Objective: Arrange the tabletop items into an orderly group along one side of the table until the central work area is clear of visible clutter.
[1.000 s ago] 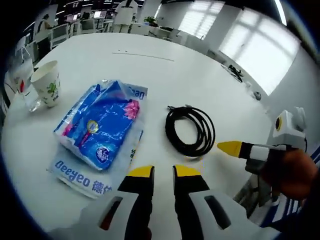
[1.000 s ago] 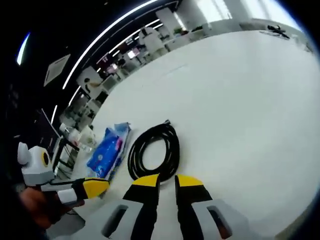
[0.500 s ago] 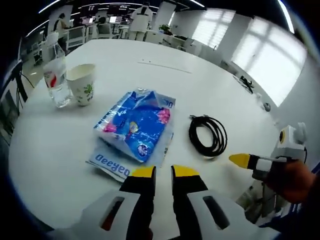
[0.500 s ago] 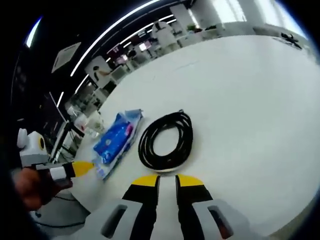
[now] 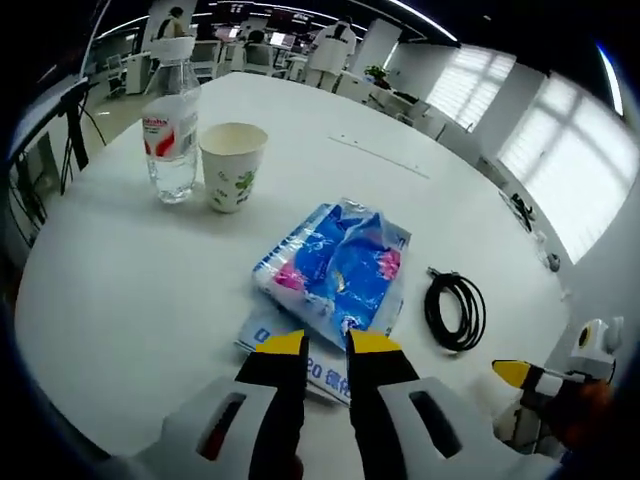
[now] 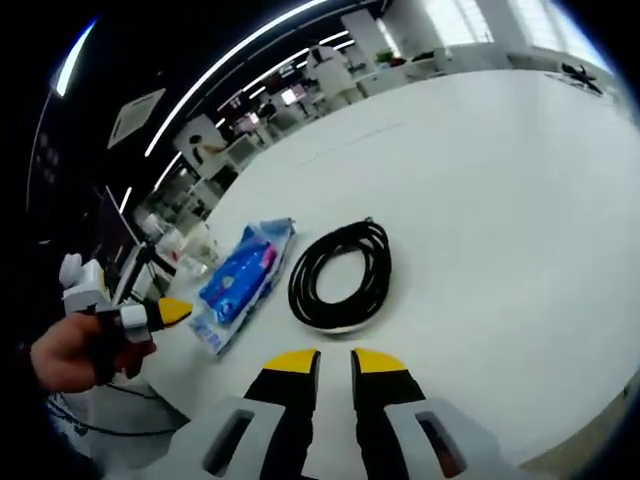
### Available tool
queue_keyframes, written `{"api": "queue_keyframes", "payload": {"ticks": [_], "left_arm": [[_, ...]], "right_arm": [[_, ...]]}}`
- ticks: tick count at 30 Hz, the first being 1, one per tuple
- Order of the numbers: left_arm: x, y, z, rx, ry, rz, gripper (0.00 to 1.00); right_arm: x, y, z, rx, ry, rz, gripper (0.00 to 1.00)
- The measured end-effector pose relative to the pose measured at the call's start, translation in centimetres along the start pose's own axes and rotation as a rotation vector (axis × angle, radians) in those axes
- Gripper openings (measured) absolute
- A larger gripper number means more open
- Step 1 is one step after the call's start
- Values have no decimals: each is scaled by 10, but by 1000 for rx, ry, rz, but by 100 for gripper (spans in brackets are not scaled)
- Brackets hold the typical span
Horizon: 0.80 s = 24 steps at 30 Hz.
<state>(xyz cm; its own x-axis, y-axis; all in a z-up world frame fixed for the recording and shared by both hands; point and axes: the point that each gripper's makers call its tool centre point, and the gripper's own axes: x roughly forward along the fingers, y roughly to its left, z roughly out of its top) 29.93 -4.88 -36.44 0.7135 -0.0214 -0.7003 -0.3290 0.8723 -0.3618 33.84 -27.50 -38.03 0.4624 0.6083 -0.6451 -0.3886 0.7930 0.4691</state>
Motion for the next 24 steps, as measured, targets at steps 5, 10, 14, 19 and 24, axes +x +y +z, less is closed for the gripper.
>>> {"api": "queue_keyframes", "payload": {"ticks": [5,10,14,19,24], "left_arm": [[2,-6,-3,5,16,-16,15],[12,-1,-2,16,36,-12,16],[21,2,1,27,45,-7,17],[24,6,4,22,42,-4,12],[24,7,4,45,49,-4,11]], "right_arm": [[-8,-1,-2,3,-6,-11,10],[-6,5,1,-21,-19,-4,13],[-7,12,5,-32,-27,12,19],[-9,21,8,-57,-30,29,25],[-13,20,5,-47,-34,26,26]]}}
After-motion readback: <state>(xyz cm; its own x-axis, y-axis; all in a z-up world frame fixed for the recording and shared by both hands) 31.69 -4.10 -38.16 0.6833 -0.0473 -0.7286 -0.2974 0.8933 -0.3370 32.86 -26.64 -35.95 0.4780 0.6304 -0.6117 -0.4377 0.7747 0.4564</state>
